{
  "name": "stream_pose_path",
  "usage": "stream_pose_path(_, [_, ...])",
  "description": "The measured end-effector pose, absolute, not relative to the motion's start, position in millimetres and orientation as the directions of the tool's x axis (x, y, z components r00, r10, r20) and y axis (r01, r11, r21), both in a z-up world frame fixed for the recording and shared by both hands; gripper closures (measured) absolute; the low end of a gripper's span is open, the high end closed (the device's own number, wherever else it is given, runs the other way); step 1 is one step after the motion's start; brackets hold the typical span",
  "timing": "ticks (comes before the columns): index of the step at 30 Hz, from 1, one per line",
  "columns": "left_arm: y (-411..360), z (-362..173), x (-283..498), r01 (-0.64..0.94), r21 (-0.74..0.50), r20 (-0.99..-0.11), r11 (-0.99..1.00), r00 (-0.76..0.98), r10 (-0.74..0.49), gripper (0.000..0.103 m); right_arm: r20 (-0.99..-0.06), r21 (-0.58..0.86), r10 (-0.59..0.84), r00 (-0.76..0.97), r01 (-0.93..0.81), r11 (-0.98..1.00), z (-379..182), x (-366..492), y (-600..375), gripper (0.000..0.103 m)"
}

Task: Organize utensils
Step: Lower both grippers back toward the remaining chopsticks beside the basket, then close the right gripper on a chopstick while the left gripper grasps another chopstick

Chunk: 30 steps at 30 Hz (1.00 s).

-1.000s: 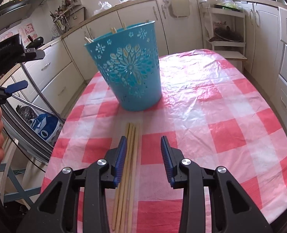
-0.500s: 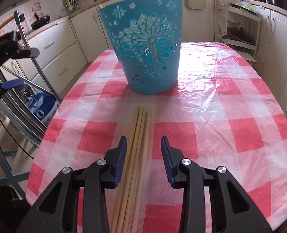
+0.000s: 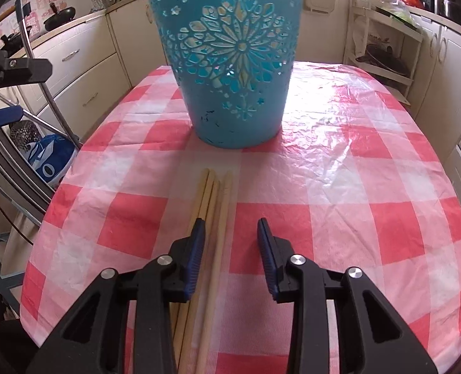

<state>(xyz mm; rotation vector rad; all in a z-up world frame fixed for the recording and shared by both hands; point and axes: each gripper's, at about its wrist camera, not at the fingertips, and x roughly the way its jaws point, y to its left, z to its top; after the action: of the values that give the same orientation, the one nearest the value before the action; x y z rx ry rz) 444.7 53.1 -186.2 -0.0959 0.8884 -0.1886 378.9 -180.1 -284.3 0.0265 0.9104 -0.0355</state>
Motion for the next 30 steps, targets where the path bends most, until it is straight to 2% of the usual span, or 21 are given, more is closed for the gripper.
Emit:
stream_pose_path(1, [51,-188,444,0.131,-0.157,-0.764,0.979,0.612,-0.204,0.014,-0.793,-0.001,-0.019,0.609,0.031,1.000,-284,380,-178,0.078])
stream_pose_path(3, [40,-194,442,0.158,-0.139,-0.774,0.978,0.598,-0.206,0.014,-0.799,-0.022,-0.025,0.601,0.012,1.000,-286,381,-177,0.090])
stream_pose_path(7, [10,-209,434,0.235,-0.088,-0.799,0.968,0.564,-0.209,0.014,-0.799,-0.032,-0.014,0.601,-0.019,0.999,-285,376,-188,0.090])
stream_pose_path(11, [-16,-227,426,0.301,-0.054,-0.825,0.952,0.524,-0.212,0.014,-0.794,0.111,0.119,0.596,-0.050,0.993,-284,371,-211,0.088])
stream_pose_path(12, [-21,-230,425,0.308,-0.048,-0.829,0.950,0.518,-0.210,0.014,-0.786,0.134,0.133,0.603,-0.044,0.990,-282,369,-216,0.084])
stream_pose_path(15, [-30,-239,426,0.315,-0.039,-0.842,0.948,0.500,-0.201,0.014,-0.770,0.179,0.146,0.622,-0.009,0.984,-279,367,-231,0.084])
stream_pose_path(22, [-32,-254,431,0.300,-0.025,-0.858,0.954,0.483,-0.174,0.014,-0.790,0.091,0.106,0.603,-0.055,0.994,-282,375,-218,0.084])
stream_pose_path(25, [-36,-260,433,0.307,-0.012,-0.867,0.952,0.471,-0.163,0.014,-0.798,0.014,0.060,0.600,-0.081,0.997,-284,379,-208,0.086])
stream_pose_path(30, [-48,-270,430,0.337,0.011,-0.875,0.941,0.459,-0.154,0.014,-0.812,-0.017,0.055,0.581,-0.118,0.993,-284,380,-211,0.094])
